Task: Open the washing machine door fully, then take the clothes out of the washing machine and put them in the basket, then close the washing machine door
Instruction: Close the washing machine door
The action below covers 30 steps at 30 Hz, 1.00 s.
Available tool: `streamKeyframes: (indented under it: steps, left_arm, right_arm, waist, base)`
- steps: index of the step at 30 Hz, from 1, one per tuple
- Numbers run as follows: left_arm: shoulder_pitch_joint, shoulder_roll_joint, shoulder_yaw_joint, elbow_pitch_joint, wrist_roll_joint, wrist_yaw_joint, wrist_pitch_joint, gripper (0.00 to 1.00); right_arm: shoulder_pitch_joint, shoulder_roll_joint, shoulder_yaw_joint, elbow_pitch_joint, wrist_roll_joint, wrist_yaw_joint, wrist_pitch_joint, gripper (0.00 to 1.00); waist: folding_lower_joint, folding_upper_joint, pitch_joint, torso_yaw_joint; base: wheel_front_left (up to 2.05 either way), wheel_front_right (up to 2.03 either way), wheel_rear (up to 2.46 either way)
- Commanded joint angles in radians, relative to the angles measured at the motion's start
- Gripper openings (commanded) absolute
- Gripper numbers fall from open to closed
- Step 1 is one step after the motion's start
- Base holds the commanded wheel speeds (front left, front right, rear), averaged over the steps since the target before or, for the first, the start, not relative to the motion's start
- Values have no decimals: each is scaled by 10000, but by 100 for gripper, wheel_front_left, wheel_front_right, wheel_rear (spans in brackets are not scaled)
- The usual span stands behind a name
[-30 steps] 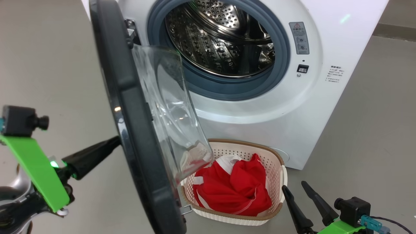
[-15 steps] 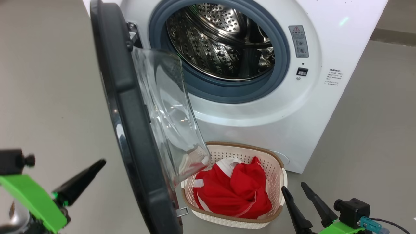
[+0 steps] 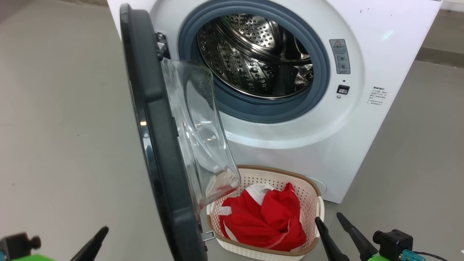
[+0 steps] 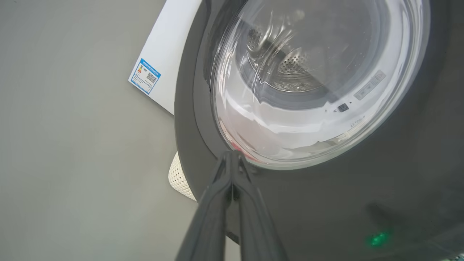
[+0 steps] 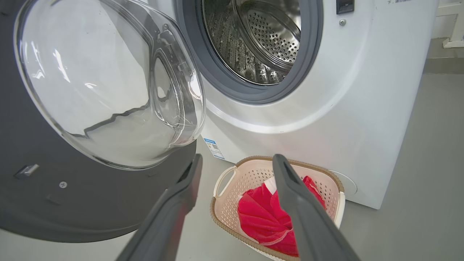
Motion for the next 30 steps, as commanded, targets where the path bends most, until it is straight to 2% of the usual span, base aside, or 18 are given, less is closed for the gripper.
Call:
streamKeyframes:
  steps: [1, 2, 11, 21, 24, 30]
  left_arm:
    - [-217, 312, 338, 43, 167, -59, -391, 92]
    - [-155, 302, 274, 211, 313, -59, -636, 100]
    - [211, -386, -572, 986, 736, -59, -2422, 100]
    - [46, -673, -1433, 2149, 1490, -59, -3778, 100]
    - [-79, -796, -1337, 2543, 2138, -59, -3903, 100]
    - [-19, -1590, 416, 2397, 4744, -59, -3921, 100]
  right_arm:
    - [-139, -169, 213, -201, 71, 65, -65, 100]
    - [-134, -176, 209, -202, 76, 65, -65, 100]
    - [-92, -265, 132, -200, 75, 65, -65, 100]
    - [-9, -477, -161, -262, 41, 65, -65, 100]
    - [24, -513, -273, -298, 20, 65, -65, 100]
    - [83, -520, -477, -392, -19, 65, -65, 100]
  waist:
    - [0, 0, -24, 24]
    - [0, 0, -29, 34]
    - [0, 0, -15, 24]
    - [0, 0, 23, -24]
    - [0, 0, 26, -65]
    - [0, 0, 25, -169]
  base:
    - [0, 0, 0]
    - [0, 0, 0]
    - [0, 0, 0]
    - [0, 0, 0]
    - [0, 0, 0]
    - [0, 0, 0]
